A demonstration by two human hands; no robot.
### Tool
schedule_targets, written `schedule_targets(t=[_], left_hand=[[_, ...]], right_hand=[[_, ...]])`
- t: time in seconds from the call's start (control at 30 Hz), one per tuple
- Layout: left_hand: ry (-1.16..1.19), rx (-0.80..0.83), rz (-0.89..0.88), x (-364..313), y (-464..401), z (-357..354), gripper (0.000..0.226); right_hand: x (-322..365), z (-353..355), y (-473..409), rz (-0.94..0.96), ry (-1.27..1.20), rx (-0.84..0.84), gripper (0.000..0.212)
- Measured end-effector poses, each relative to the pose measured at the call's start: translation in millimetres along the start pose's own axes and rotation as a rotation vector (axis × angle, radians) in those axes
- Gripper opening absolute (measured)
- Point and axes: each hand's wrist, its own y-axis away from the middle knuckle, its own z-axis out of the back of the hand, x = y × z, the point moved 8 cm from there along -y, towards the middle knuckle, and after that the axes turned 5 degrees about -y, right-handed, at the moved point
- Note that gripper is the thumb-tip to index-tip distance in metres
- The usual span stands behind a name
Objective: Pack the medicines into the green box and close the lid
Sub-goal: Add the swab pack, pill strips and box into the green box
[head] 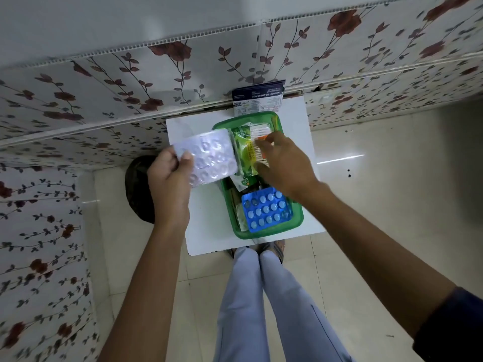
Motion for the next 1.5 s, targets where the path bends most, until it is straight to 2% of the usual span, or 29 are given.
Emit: schedule_targets(t=[0.07, 0.13, 0.2, 0.33, 0.47, 0.6, 0.67, 0.77, 0.87, 0.97, 1.07, 1.23, 1.33, 1.4, 1.43, 1.5], left_hand=[[-0.158, 0.189, -0.026, -1, 11, -22, 0.022], [-0.314, 0.345, -0.011, 8, 27, -44, 0.022], [-0.400, 0.421, 0.021, 22, 44, -59, 0.017], [-0.602, 0.402, -0.030, 37, 61, -68, 0.024], [-0.849, 0.390, -0.258, 32, 72, -80, 0.037], [-1.147, 0.416, -0.427, 29, 80, -90, 0.033], [-1.209, 0.412, -0.492, 24, 80, -93, 0.037], [-1.005, 0.279, -0.562, -2, 69, -85, 0.028], [-0.805, 0.128, -0.532, -22, 37, -69, 0.022], [-0.705, 0.042, -0.439, -31, 3, -58, 0.025], [-0.725, 0.086, -0.258, -17, -20, -59, 0.038], [-0.634, 0.161, -0.070, 17, -26, -59, 0.046], [-0.559, 0.166, -0.039, 28, -20, -54, 0.045], [-0.543, 0.194, -0.014, 34, -18, -54, 0.044], [-0.541, 0.205, 0.002, 36, -18, -53, 0.043], [-0.527, 0.208, 0.028, 39, -15, -52, 0.043]], right_hand=[[-11, 23, -1, -0.058, -0.232, -0.071, 0.038], [-28, 43, 7, -0.147, -0.332, -0.178, 0.033], [-40, 47, 19, -0.212, -0.386, -0.206, 0.027], [-51, 34, 39, -0.243, -0.436, -0.165, 0.023], [-54, 28, 49, -0.220, -0.423, -0.169, 0.022], [-49, 28, 47, -0.177, -0.411, -0.189, 0.022], [-46, 28, 42, -0.165, -0.393, -0.181, 0.022], [-47, 32, 30, -0.169, -0.403, -0.200, 0.023], [-54, 39, 1, -0.213, -0.430, -0.259, 0.025], [-83, 31, -41, -0.447, -0.634, -0.275, 0.033], [-103, 10, -75, -0.633, -0.836, -0.215, 0.044], [-107, -4, -104, -0.620, -0.801, -0.228, 0.040], [-106, 1, -106, -0.529, -0.686, -0.266, 0.014], [-103, 12, -95, -0.478, -0.691, -0.322, 0.025], [-101, 21, -85, -0.453, -0.701, -0.372, 0.024], [-93, 43, -59, -0.380, -0.701, -0.486, 0.008]])
